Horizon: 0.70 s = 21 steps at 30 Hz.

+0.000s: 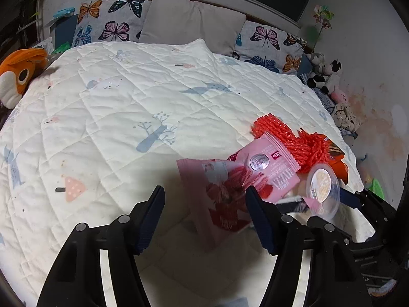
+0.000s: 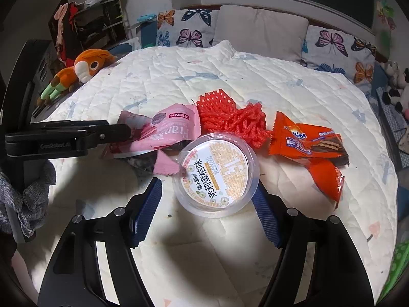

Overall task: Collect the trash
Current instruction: 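Grasp the pudding cup with the right gripper while the left grasps the pink snack bag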

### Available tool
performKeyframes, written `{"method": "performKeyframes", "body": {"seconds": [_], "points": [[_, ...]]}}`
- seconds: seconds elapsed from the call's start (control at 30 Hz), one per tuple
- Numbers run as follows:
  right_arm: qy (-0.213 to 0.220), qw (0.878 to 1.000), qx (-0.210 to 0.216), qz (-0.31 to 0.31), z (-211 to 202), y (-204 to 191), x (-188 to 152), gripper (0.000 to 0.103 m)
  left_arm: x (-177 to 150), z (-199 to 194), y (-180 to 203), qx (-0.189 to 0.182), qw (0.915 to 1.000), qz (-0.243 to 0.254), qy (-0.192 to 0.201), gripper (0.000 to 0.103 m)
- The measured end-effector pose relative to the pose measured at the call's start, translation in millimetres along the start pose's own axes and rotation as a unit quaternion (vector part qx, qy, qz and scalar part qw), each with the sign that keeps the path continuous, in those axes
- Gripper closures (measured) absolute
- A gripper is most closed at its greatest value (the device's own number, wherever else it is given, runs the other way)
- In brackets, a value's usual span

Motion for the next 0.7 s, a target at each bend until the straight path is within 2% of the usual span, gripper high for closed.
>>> {"method": "performKeyframes", "body": {"seconds": [0.1,0.23,0.33,0.7], "points": [[-0.003,1.000,-0.002,-0.001,4.4,0.6,-0.7,0.032,2.9,5.8,1.0,-0.006,1.0000,-0.002,-0.004,0.047],[-0.003,1.000,-0.006,0.002,8.6,0.7,-0.5,0.032,3.4,11.2,2.4,-0.015,0.9998,-0.002,-0.010,0.061],[-0.002,1.000,-0.001,0.010,9.8,3.3,-0.8,0.040,3.2,12.0,2.1,-0.016,0.9998,-0.006,-0.006,0.070],[0.016,1.000,0.013,0.020,-14.7,10.2,-14.0,0.040,-3.4,-7.7,15.1,-0.034,0.9993,0.001,0.014,0.088]]}}
Point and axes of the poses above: each gripper's, at about its wrist camera, not at the fingertips, and z roughly the way its jaws point, y to its right, x to its top, the point moved 4 cm from there along z, roughly the way its jaws point, and after that the axes turned 12 degrees about -y, right-handed, at the moved point
